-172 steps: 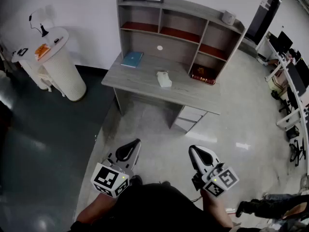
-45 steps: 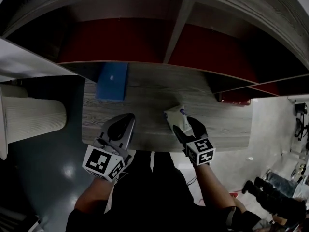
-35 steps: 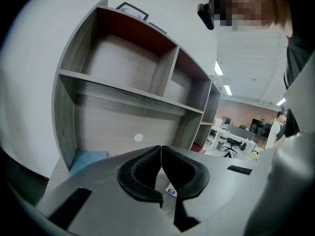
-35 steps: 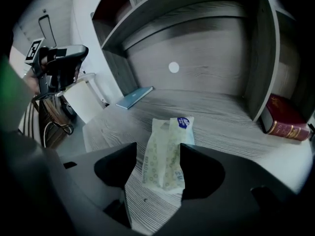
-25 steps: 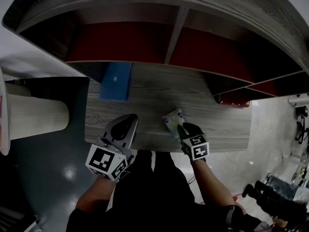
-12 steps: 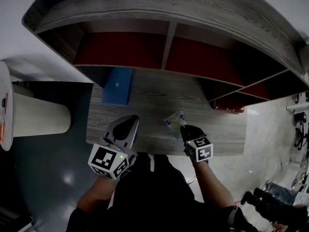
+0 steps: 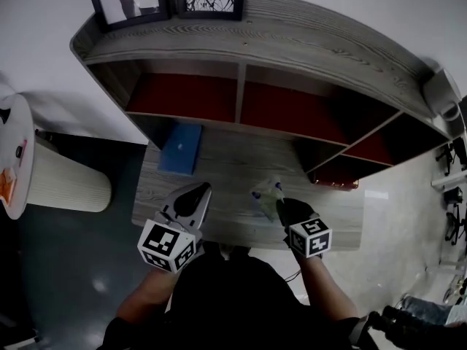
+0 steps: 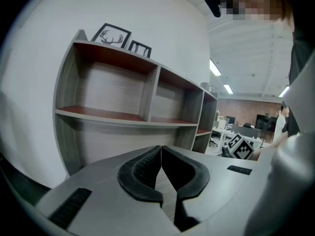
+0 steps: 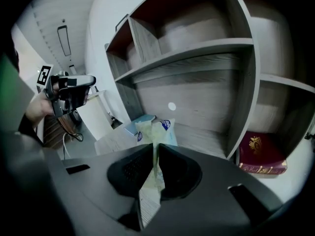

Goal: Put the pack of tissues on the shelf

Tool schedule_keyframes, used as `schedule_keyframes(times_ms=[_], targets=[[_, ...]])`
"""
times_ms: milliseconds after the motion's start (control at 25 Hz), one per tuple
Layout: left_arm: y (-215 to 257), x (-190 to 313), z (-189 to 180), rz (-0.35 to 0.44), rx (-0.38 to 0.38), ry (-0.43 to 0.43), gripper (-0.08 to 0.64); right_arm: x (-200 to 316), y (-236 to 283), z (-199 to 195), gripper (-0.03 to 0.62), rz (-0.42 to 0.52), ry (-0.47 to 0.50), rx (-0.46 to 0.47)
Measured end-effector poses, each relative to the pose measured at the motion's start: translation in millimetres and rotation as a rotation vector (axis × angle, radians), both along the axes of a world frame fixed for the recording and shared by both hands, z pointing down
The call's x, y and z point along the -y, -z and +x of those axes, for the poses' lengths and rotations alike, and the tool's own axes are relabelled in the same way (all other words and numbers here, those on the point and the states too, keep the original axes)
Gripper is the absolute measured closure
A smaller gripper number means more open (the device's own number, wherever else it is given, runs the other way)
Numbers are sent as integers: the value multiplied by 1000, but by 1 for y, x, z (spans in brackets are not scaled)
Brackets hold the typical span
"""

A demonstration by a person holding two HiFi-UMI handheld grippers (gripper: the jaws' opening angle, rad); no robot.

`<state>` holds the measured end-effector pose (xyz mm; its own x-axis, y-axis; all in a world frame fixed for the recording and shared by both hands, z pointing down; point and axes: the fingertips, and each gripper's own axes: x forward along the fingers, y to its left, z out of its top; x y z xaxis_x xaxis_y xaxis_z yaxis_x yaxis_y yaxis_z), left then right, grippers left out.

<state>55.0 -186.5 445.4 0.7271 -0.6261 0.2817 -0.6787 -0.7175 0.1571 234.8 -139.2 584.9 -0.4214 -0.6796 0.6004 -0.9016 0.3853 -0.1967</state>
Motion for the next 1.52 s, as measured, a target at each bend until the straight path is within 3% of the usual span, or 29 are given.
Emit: schedule_keyframes(times_ms=[440,640,1080,1520], targets=[[23,2,-8,71,30,34,543,9,76,-19,555,135,140,23],[34,25,-46,107,30,40,543,34,113,-59,555,199,171,28],[55,73,-149,107,8,-13,543,104,187,-168,557,335,200,23],[62,98,-194,110,-20,-112,543,187,233,-223,558,422,153,-68]])
